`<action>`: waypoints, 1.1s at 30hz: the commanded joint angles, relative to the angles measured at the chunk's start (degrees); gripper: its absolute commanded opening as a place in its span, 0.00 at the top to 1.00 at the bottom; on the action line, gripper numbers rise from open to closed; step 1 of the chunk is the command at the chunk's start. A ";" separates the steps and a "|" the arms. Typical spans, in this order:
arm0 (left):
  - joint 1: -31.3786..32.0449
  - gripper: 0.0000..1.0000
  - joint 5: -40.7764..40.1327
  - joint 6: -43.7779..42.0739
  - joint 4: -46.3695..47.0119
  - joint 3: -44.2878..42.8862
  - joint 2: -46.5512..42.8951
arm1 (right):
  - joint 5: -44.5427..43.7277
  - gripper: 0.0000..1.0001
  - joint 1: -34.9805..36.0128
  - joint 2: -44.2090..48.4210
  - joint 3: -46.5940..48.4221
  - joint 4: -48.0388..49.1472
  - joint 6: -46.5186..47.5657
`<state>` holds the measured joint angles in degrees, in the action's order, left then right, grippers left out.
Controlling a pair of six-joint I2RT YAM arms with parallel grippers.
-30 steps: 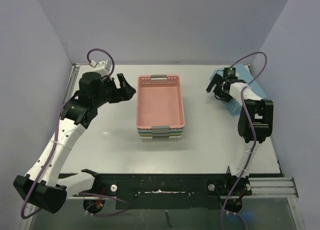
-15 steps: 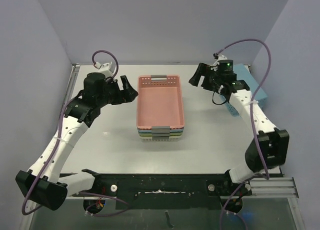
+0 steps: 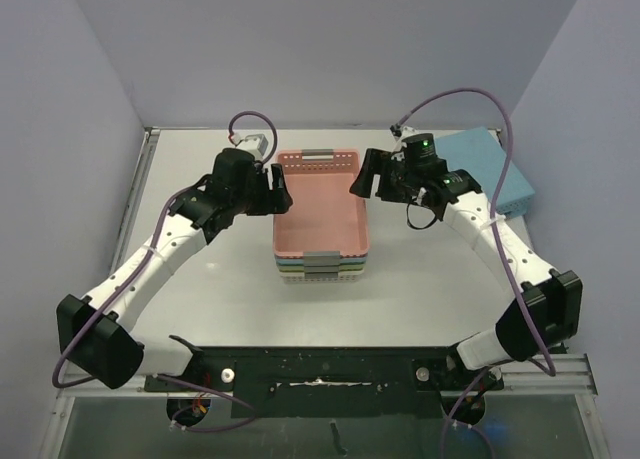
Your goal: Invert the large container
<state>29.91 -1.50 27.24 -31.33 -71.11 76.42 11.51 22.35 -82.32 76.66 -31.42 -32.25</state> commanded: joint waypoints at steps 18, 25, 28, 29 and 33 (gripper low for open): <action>0.32 0.56 -3.83 -2.10 3.64 -3.78 6.15 | -6.43 0.20 -1.76 1.11 -1.14 -2.65 0.78; 0.32 0.54 -1.83 -0.32 4.67 -3.43 0.45 | 0.14 0.23 -0.78 0.09 -5.37 2.00 -1.90; 0.20 0.49 -1.47 0.43 6.31 -2.49 -3.36 | 1.04 0.26 -0.63 -0.54 -6.01 2.59 -2.25; 0.11 0.47 -2.06 0.21 5.92 -2.44 -3.86 | 1.18 0.29 -0.56 -0.64 -6.19 3.01 -2.33; -1.03 0.31 -2.66 -0.50 2.15 -2.36 -2.57 | 1.08 0.38 -0.30 -0.65 -6.62 3.78 -2.63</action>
<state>30.11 -3.27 26.81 -27.27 -72.36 73.91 11.16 21.47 -83.13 70.43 -30.89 -34.30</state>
